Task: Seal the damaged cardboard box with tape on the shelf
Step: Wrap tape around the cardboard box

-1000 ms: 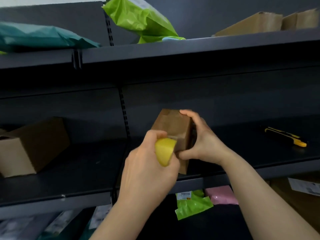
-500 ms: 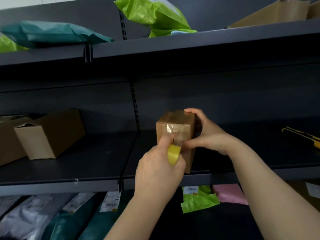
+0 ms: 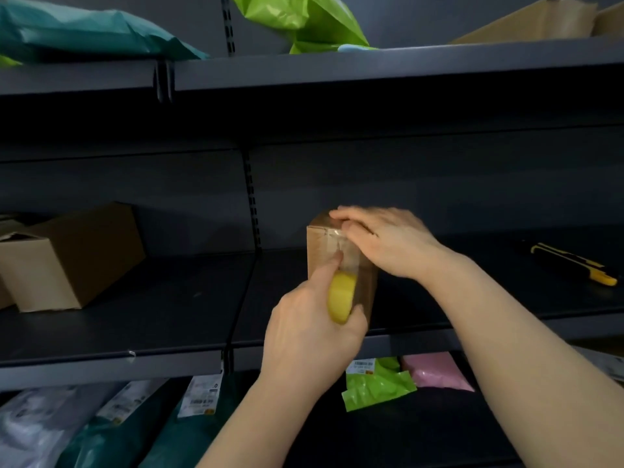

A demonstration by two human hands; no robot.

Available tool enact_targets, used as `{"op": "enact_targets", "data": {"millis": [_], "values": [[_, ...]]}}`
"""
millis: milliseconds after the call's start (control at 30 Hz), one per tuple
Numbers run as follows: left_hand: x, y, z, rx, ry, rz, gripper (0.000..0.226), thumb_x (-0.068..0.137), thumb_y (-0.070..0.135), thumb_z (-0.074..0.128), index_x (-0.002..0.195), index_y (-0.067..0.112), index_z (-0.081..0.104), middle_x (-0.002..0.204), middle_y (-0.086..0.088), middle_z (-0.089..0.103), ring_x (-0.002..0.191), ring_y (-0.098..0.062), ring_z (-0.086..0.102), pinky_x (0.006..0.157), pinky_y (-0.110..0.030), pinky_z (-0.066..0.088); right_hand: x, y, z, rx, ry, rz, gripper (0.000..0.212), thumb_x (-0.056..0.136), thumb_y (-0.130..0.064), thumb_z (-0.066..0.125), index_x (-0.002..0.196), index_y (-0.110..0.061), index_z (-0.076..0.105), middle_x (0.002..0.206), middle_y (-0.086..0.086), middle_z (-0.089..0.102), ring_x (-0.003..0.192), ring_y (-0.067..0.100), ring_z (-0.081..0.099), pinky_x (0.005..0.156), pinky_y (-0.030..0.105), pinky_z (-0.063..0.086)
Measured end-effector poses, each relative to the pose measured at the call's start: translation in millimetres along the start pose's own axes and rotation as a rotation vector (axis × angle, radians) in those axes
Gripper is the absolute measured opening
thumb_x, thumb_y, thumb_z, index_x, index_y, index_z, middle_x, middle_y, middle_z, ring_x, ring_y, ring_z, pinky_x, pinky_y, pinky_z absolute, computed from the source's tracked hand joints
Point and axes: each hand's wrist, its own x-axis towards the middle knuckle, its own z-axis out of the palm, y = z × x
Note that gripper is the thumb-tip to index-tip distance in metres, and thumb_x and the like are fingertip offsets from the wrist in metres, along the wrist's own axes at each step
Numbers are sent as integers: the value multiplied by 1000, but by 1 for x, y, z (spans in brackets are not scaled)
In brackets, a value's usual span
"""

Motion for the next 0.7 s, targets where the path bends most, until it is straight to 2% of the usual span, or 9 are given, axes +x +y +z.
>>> {"op": "enact_targets", "data": {"millis": [100, 233, 400, 500, 600, 700], "values": [[-10, -4, 4, -8, 63, 38, 62, 85, 42, 64, 141, 46, 37, 90, 14, 64, 79, -7, 61, 72, -28, 54, 4, -1, 1, -89, 4, -13, 50, 101, -55, 23, 146, -36, 35, 152, -11, 38, 139, 13, 35, 110, 35, 27], [-6, 0, 1, -78, 19, -4, 58, 86, 41, 65, 139, 45, 42, 82, 18, 61, 76, -2, 61, 71, -26, 55, 3, -4, 2, -124, 55, -44, 51, 102, -52, 25, 147, -31, 39, 152, -8, 41, 138, 13, 37, 106, 33, 32], [-8, 2, -21, -133, 65, -14, 42, 79, 51, 68, 118, 50, 50, 78, 18, 62, 73, -1, 61, 66, -29, 56, 8, -4, -4, -196, 62, -70, 48, 103, -49, 28, 141, -28, 48, 146, -6, 49, 134, 16, 43, 102, 33, 35], [-8, -6, -10, -93, 13, -82, 45, 82, 49, 63, 124, 45, 47, 79, 9, 68, 76, -7, 64, 70, -32, 56, 17, -6, -2, -225, 52, -54, 47, 104, -48, 26, 138, -27, 52, 141, -3, 54, 130, 20, 47, 100, 37, 40], [-18, -8, -2, -88, -29, -105, 53, 84, 43, 61, 134, 45, 44, 81, 11, 66, 75, -8, 64, 71, -31, 55, 20, -4, 5, -270, 77, -58, 49, 105, -46, 24, 142, -24, 47, 145, -1, 50, 132, 21, 46, 101, 37, 39], [-21, -6, -10, -162, 25, -85, 47, 82, 46, 65, 127, 44, 52, 79, 14, 66, 74, -5, 65, 71, -32, 57, 16, -3, 12, -340, 126, -71, 50, 105, -43, 20, 144, -21, 43, 147, 0, 48, 131, 21, 48, 101, 37, 37]]}}
